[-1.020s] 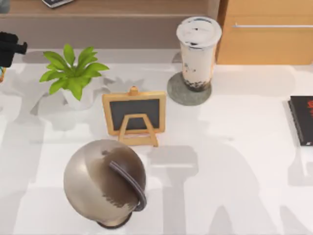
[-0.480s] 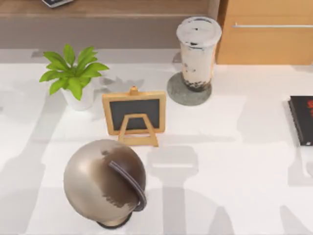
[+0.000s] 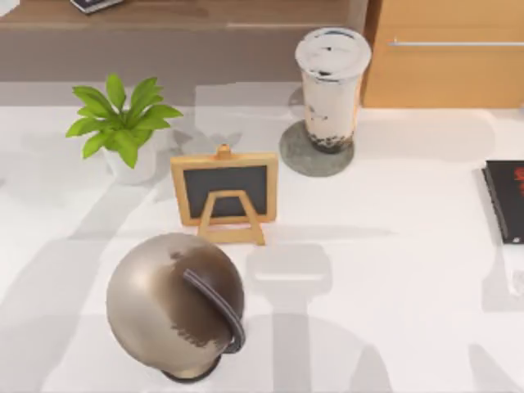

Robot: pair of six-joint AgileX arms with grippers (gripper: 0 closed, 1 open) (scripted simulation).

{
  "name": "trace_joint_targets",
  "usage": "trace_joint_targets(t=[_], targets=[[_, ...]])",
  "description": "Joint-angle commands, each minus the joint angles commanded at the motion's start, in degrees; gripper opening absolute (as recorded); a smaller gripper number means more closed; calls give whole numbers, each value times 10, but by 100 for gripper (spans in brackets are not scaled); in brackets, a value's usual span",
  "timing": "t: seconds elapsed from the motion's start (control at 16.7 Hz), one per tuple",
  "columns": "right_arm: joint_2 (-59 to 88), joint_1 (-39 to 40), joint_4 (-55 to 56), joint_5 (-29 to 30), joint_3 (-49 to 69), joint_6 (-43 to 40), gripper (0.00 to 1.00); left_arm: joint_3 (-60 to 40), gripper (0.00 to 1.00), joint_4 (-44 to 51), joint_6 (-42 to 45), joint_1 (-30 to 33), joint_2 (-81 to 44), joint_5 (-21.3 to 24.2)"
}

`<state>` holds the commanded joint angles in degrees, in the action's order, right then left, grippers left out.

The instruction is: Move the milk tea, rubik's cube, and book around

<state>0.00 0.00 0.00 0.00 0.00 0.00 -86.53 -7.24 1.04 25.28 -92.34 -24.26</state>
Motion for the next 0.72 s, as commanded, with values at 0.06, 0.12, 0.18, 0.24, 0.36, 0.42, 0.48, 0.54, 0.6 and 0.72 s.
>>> trace_joint_targets(t=[0.06,0.12,0.18,0.24,0.36,0.42,0.48,0.54,0.6,0.72], targets=[[0,0,0,0,0,0,100,1,0,1,0,5,-6,2],[0,0,0,0,0,0,100,1,0,2,-1,7,-8,2],[0,0,0,0,0,0,100,1,0,2,-1,7,-8,2],[0,0,0,0,0,0,100,1,0,2,-1,7,-8,2],[0,0,0,0,0,0,100,0,0,3,1,4,-6,2],[0,0,0,0,0,0,100,-1,0,2,0,3,-6,4],[0,0,0,0,0,0,100,-7,0,1,-1,-1,-7,10],[0,0,0,0,0,0,100,-18,0,-1,-3,-7,-9,21],[0,0,0,0,0,0,100,-35,0,-3,-5,-17,-15,35],[0,0,0,0,0,0,100,-83,0,-6,-11,-41,-34,63]])
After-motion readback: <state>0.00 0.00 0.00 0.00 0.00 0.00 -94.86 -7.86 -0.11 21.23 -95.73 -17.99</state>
